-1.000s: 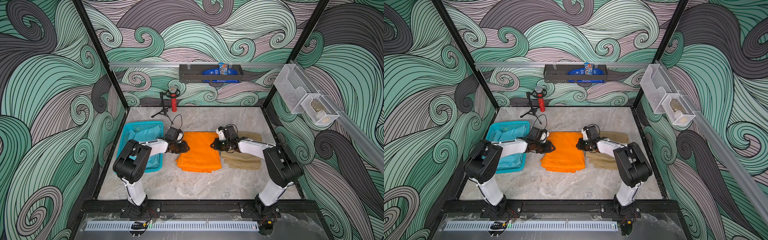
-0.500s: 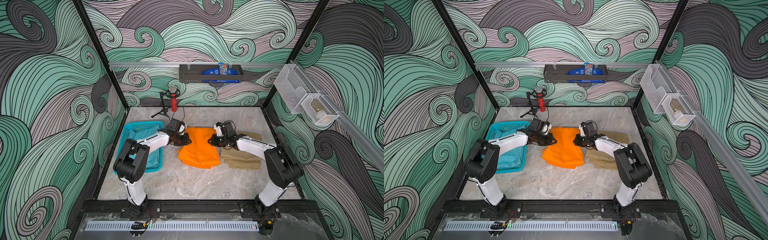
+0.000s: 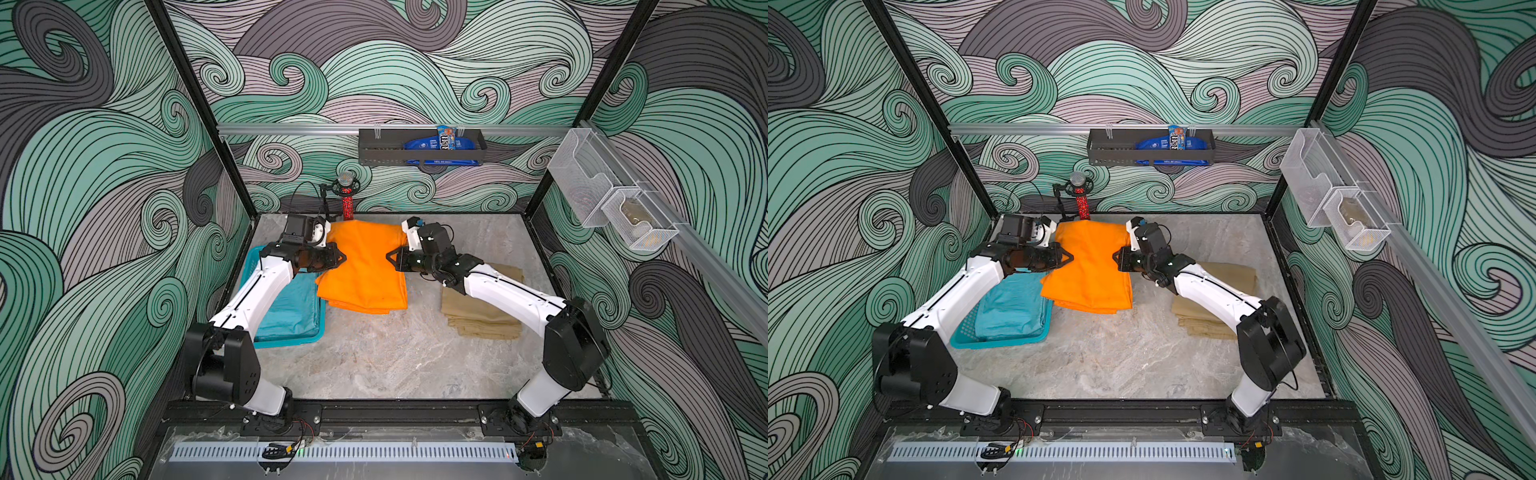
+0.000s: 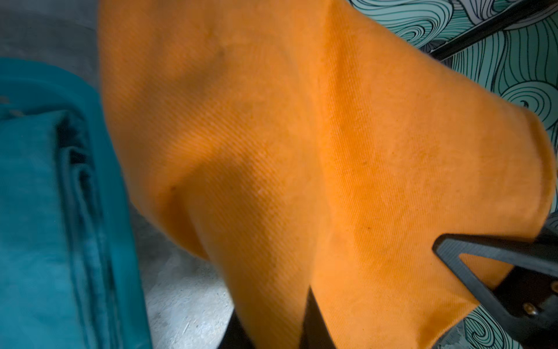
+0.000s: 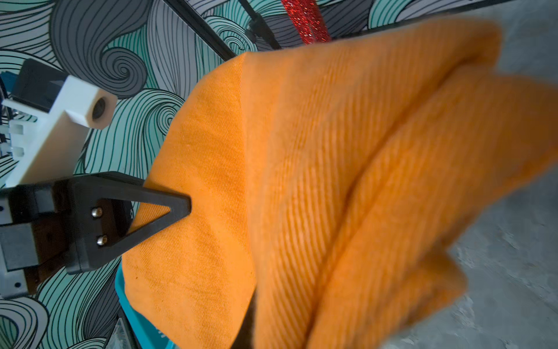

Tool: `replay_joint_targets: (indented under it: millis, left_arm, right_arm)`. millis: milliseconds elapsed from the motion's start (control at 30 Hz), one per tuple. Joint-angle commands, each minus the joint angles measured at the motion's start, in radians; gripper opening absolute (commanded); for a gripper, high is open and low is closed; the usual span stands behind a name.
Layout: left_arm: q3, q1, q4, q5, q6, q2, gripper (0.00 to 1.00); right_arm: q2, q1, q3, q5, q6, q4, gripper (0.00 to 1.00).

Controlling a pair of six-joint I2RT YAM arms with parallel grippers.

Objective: Put the folded long pants in the basket
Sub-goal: Place the long pant in the basket.

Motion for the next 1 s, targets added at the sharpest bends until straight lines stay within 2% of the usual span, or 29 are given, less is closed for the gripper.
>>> replay_joint_targets:
  millis: [0,167,300,533,867,967]
  left_arm:
    - [0.093,0.059,-0.029,-0.085,0.049,-0.108,0.00]
    - [0.140,0.189,-0.160,-0.180,0.129,-0.150,0.00]
    - [0.146,0.255,-0.150,-0.224,0.156,-0.135,0.00]
    - [0.230,0.325,-0.199,-0.372,0.202,-0.040,0.00]
    - [0.199,0.400,-0.183,-0.599,0.198,0.045,0.00]
    - [0.206,0.414,-0.193,-0.617,0.189,0.072,0.00]
  right_arm:
    - [0.055,0.067,0.100,0.001,0.002,-0.006,0.00]
    - [0.124,0.157,0.212,0.002,0.011,-0.005,0.00]
    - [0.187,0.212,0.293,0.005,0.022,-0.005,0.00]
    - [0.337,0.276,0.407,-0.038,0.051,-0.007,0.00]
    - [0.500,0.314,0.500,-0.075,0.043,-0.006,0.00]
    - [0.542,0.314,0.529,-0.086,0.041,-0.006,0.00]
